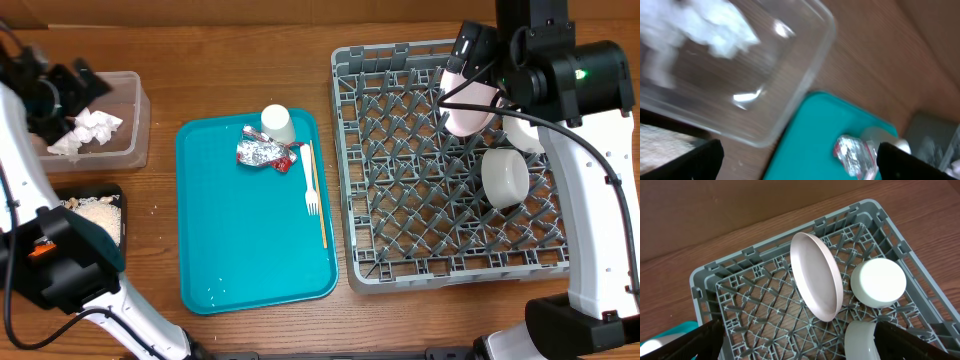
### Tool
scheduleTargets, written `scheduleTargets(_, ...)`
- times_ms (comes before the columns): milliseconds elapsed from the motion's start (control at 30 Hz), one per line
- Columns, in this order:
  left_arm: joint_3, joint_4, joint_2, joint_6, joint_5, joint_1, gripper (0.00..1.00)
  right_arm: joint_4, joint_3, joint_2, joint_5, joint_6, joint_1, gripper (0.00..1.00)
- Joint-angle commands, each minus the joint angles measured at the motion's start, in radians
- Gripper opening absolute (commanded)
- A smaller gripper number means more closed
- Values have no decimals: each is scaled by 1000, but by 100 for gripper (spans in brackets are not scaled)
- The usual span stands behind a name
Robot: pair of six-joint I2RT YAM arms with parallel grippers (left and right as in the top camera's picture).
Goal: Sort waste into correct bins and load items into the dishwasher rack
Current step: 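Move the left gripper to the foil wrapper and grasp it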
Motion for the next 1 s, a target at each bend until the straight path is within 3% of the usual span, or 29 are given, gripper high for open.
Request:
scheduleTargets(0, 0, -56, -10, 124, 68, -111, 100, 5, 7, 0, -1, 4, -2, 100)
scheduleTargets(167, -61, -71, -8, 131, -93, -297, 100, 5, 7, 0, -1, 4, -2, 100)
scheduleTargets(500, -257, 44, -6, 116, -218, -549, 97, 5, 7, 0, -1, 5, -2, 100)
scheduleTargets(700, -367, 116, -6, -57, -289, -592, 89, 5, 7, 0, -1, 5, -2, 100)
scheduleTargets(967, -531, 225, -6, -334, -288, -589, 89, 5, 7, 0, -1, 4, -2, 99)
